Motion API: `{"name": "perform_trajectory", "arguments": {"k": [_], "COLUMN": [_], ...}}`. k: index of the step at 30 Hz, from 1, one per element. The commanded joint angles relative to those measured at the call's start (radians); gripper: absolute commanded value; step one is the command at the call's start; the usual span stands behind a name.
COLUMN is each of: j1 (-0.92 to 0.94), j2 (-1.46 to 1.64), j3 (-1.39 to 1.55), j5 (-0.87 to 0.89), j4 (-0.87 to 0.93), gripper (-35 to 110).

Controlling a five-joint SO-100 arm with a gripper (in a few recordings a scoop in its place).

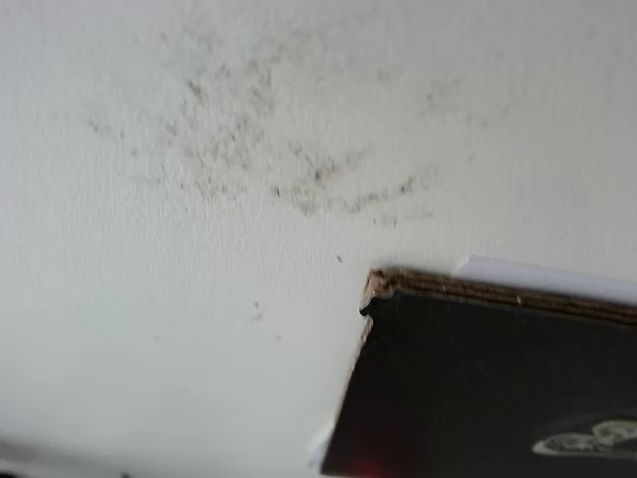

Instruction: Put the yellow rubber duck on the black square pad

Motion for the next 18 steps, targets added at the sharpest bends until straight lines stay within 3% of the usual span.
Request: {"name": "perform_trajectory", "arguments": {"k": [1,18], "j1": [-0.017,-0.006], "j2": [0.014,0.015], "j3": [-0.020,-0.213], "j5": [-0.005,-0.012], "j4": [0.008,-0.002], "gripper": [2,2]}}
